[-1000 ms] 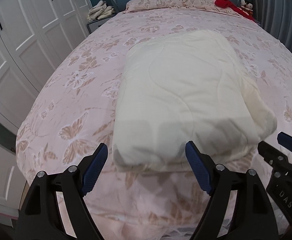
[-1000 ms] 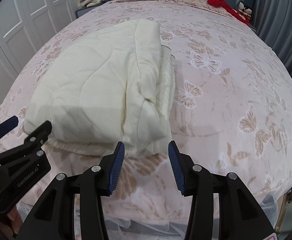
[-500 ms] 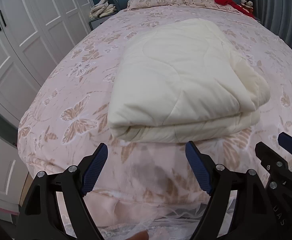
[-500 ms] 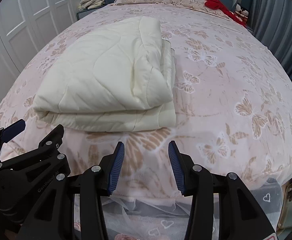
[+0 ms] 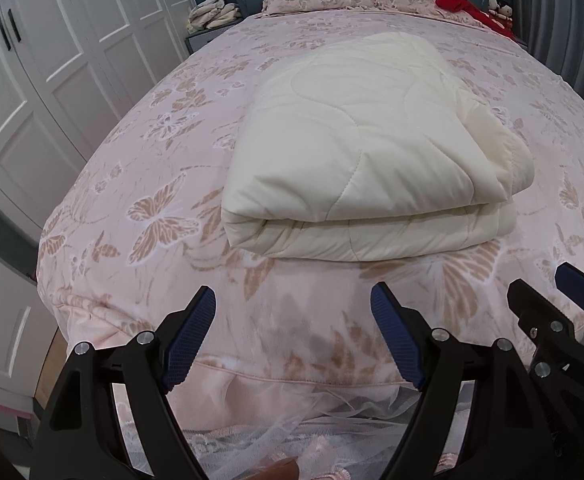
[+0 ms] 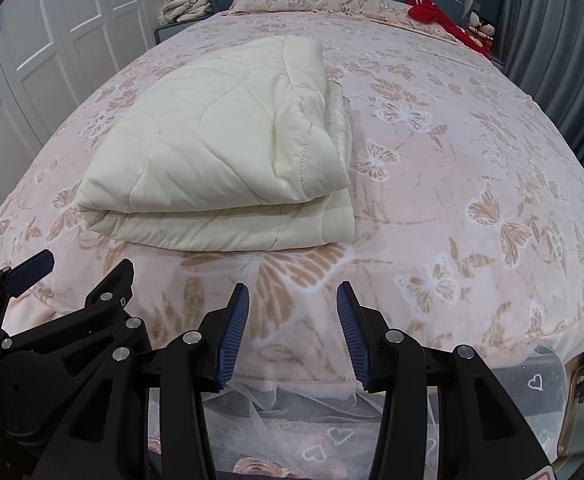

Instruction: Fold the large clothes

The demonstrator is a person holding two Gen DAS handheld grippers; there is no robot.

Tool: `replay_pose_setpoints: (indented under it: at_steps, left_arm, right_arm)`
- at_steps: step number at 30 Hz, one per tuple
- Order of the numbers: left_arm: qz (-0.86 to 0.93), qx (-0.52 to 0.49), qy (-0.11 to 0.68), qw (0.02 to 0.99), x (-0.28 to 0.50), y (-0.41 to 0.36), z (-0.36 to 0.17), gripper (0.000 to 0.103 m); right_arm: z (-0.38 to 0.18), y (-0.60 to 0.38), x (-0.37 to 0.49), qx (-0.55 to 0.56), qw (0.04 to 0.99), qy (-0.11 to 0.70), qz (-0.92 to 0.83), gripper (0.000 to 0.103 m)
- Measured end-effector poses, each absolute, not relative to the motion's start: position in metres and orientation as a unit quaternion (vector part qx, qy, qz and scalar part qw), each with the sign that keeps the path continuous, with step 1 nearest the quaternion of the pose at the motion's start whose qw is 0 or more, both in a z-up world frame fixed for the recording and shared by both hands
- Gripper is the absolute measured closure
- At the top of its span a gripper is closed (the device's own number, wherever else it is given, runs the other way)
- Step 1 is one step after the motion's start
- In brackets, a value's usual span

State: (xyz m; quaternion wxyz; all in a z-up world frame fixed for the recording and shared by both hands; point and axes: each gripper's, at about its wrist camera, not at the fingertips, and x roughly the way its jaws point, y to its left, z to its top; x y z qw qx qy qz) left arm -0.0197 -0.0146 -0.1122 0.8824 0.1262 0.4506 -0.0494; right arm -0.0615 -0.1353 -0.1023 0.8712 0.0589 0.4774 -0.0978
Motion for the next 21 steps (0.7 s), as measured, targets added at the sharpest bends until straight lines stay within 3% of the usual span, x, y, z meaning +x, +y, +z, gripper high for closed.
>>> replay_pose_setpoints:
  at_steps: [21]
  left_arm:
    - [-0.041,0.113,0.449,0.885,-0.032,-0.010,-0.106,0.026]
  right_arm:
    - [-0.096,-0.133,-0.077,0.066,0.876,0.465,-0.111,0.058]
